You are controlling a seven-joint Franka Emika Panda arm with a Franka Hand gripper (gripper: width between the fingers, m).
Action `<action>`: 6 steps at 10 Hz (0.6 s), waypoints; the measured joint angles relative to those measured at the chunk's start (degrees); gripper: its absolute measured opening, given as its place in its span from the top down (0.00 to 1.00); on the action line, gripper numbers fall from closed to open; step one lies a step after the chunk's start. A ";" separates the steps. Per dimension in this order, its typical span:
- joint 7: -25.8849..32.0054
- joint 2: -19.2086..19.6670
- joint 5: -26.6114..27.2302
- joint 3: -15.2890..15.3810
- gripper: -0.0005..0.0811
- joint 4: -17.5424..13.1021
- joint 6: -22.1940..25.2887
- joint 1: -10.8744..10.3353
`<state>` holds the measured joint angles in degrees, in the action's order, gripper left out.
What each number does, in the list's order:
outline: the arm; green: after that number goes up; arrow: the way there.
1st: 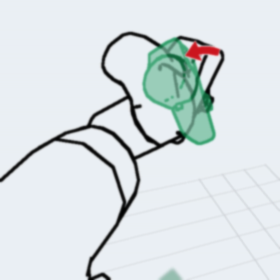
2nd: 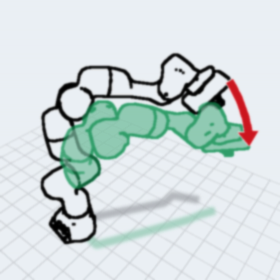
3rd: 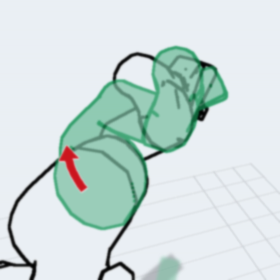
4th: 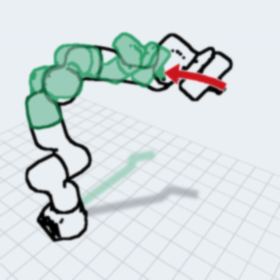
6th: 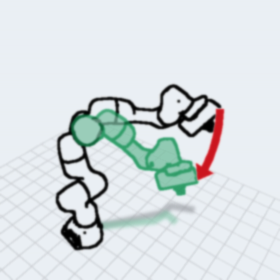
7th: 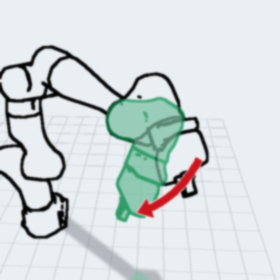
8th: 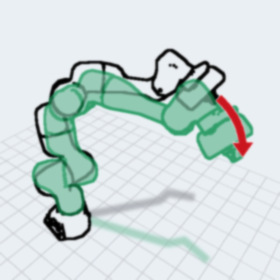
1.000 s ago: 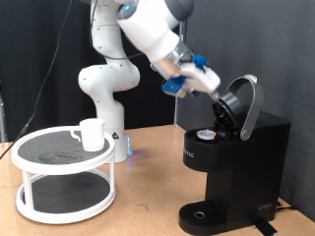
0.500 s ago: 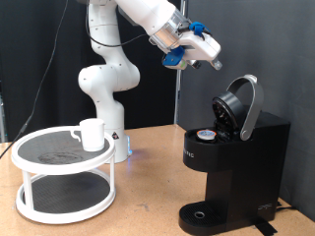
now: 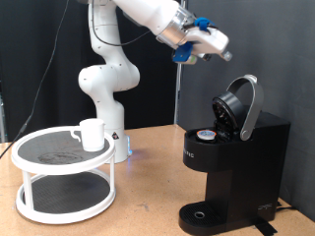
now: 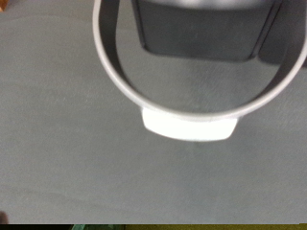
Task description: Make a cup of coffee with the keurig machine
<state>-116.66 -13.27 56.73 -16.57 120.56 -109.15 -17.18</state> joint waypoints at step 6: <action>-12.83 3.63 -4.26 8.73 0.09 -4.64 -7.29 -1.53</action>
<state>-129.49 -9.64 52.47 -7.84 115.93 -116.43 -18.71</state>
